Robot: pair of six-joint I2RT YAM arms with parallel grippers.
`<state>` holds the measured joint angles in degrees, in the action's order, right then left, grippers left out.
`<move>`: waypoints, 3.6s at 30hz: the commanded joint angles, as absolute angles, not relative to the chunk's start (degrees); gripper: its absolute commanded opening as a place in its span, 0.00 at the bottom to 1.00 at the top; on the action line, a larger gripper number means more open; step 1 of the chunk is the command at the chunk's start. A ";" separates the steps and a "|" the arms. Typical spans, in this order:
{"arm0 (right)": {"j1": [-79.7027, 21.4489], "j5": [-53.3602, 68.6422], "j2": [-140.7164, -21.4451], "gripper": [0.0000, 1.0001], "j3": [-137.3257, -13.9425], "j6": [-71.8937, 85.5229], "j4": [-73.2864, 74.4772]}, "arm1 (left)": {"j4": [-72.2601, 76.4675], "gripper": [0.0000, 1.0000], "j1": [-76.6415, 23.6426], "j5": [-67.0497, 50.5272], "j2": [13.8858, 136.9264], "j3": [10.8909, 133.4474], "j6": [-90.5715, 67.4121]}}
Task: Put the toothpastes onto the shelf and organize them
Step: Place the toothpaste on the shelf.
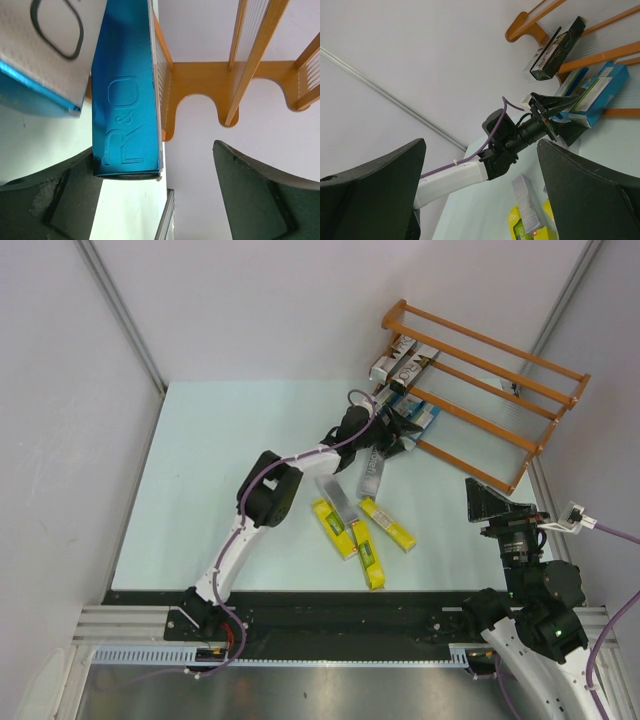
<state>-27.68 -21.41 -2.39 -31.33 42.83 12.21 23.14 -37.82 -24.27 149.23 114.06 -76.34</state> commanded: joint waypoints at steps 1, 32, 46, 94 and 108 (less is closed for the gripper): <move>-27.95 -22.67 -1.93 1.00 -33.40 42.71 11.69 | 17.58 0.92 -37.79 -24.61 146.61 109.08 -71.64; -27.95 -22.06 -1.93 1.00 -33.40 44.03 11.51 | 3.51 0.92 -38.14 -25.57 146.42 115.31 -64.42; -28.04 -22.41 -1.93 1.00 -33.40 43.86 11.69 | -1.11 0.92 -39.46 -23.91 152.40 128.84 -71.73; -28.04 -23.47 -1.93 1.00 -33.40 43.51 12.30 | 5.37 0.53 -40.43 -19.07 145.45 111.08 -61.79; -28.13 -24.08 -2.02 1.00 -33.49 43.15 12.39 | 1.67 0.54 -38.06 -17.67 148.80 117.68 -62.58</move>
<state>-27.79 -22.55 -2.39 -31.33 43.88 12.88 2.17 -40.21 -20.78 147.65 114.98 -61.65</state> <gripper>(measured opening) 0.994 0.540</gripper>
